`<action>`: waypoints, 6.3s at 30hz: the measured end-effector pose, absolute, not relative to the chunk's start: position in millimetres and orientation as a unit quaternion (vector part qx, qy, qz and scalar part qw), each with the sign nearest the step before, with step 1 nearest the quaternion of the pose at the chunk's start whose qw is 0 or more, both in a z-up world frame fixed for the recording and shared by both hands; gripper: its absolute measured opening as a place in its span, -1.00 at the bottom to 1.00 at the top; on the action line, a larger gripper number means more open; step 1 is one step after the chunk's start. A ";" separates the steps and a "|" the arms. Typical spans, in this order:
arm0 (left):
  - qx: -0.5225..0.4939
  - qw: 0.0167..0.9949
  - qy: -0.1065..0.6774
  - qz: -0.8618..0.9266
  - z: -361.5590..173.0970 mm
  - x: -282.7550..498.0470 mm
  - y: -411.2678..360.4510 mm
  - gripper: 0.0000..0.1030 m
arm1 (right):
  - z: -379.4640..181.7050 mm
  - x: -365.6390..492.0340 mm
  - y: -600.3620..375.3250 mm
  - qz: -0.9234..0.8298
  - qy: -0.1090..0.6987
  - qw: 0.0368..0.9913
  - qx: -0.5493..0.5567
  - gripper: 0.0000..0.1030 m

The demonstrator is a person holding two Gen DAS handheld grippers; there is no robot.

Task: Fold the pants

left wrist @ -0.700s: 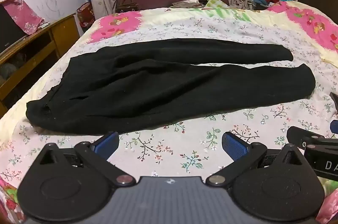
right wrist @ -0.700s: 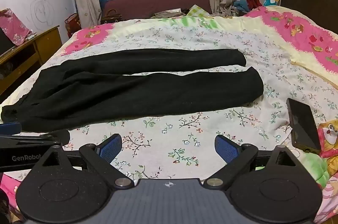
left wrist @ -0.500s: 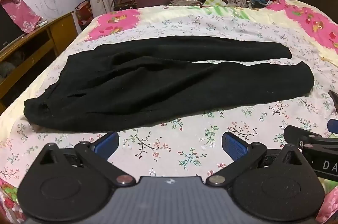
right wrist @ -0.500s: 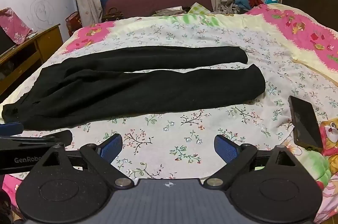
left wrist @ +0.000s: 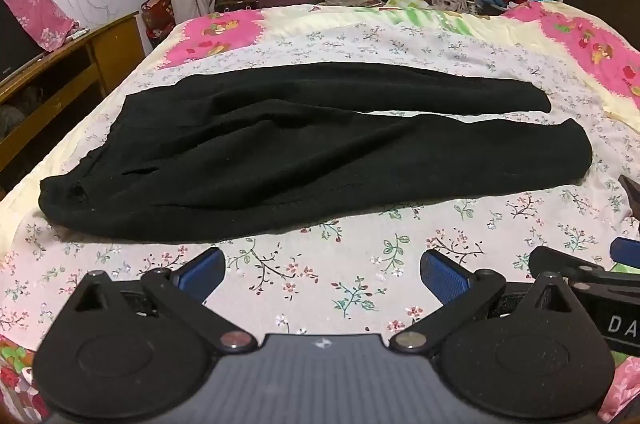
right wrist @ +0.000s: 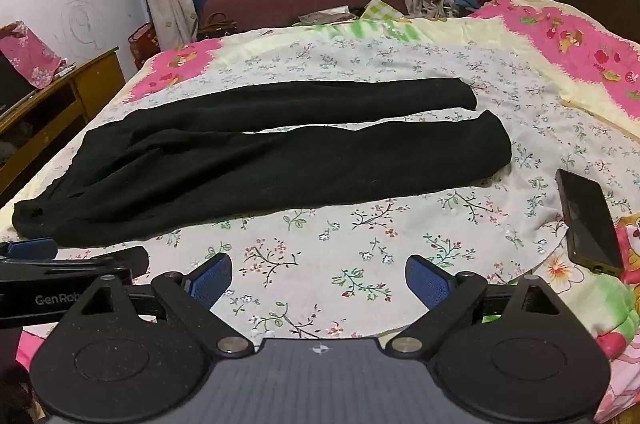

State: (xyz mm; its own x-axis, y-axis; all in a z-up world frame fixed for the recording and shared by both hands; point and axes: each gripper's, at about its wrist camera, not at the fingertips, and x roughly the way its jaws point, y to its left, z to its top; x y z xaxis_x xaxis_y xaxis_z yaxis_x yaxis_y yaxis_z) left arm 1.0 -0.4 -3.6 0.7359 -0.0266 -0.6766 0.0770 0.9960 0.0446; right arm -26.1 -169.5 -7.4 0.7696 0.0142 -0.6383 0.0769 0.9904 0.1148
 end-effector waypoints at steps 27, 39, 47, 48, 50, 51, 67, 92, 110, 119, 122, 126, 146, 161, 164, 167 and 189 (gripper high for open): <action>0.042 0.931 0.360 -0.030 -2.5 3.4 -1.4 1.00 | -4.8 -25.2 -171.8 -0.018 0.337 0.939 0.064 0.66; 0.037 0.931 0.361 -0.029 -1.7 3.8 1.6 1.00 | -3.6 -24.7 -169.7 -0.018 0.335 0.940 0.061 0.66; 0.037 0.931 0.362 -0.029 -1.8 3.4 1.0 1.00 | -3.1 -25.4 -169.0 -0.018 0.332 0.941 0.058 0.66; 0.037 0.931 0.362 -0.029 -1.8 3.4 1.0 1.00 | -3.0 -25.3 -169.0 -0.018 0.332 0.941 0.058 0.66; 0.037 0.931 0.362 -0.029 -1.8 3.4 1.0 1.00 | -3.0 -25.1 -168.6 -0.018 0.332 0.941 0.058 0.66; 0.037 0.931 0.362 -0.029 -1.8 3.4 1.1 1.00 | -2.9 -25.3 -168.7 -0.018 0.331 0.941 0.058 0.66; 0.036 0.931 0.362 -0.028 -1.7 3.3 1.3 1.00 | -2.6 -25.3 -168.5 -0.017 0.331 0.942 0.058 0.67; 0.039 0.934 0.353 -0.034 3.0 1.4 5.8 1.00 | 1.8 -25.9 -164.9 -0.008 0.330 0.942 0.058 0.67; 0.031 0.947 0.320 -0.026 24.4 -11.0 22.4 1.00 | 19.4 -30.8 -164.5 0.035 0.306 0.949 0.062 0.56; 0.044 0.951 0.301 -0.050 37.7 -4.0 25.9 1.00 | 30.3 -26.9 -168.8 0.058 0.301 0.950 0.055 0.43; 0.066 0.953 0.290 -0.054 38.5 12.1 27.7 1.00 | 32.3 -9.7 -173.9 0.060 0.308 0.948 0.048 0.38; 0.072 0.949 0.300 -0.058 34.5 45.7 39.9 1.00 | 33.3 19.3 -177.3 0.075 0.318 0.944 0.043 0.34; 0.089 0.933 0.335 -0.099 -19.8 183.0 53.9 1.00 | -14.3 153.0 -152.2 0.150 0.362 0.920 0.007 0.27; 0.143 0.928 0.319 -0.131 0.6 285.7 73.5 0.99 | -0.8 270.5 -147.8 0.223 0.372 0.899 -0.067 0.24; 0.149 0.924 0.324 -0.137 1.6 306.5 76.1 0.98 | 2.5 294.6 -145.5 0.228 0.377 0.894 -0.081 0.24; 0.164 0.919 0.329 -0.139 -0.2 327.3 82.8 0.96 | 2.3 317.1 -140.8 0.225 0.384 0.889 -0.102 0.24; 0.267 0.805 0.448 -0.281 -54.0 498.3 137.5 0.42 | -27.0 441.3 -143.2 0.243 0.482 0.823 -0.177 0.21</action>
State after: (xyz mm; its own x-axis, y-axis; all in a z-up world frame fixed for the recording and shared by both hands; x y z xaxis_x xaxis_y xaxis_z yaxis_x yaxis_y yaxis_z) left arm 498.3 137.5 -54.0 0.4401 -0.2133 -0.8723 0.6923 0.6992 0.1783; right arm 441.3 -143.2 -27.0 0.4163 0.2300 -0.8797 -0.5706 0.8193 -0.0558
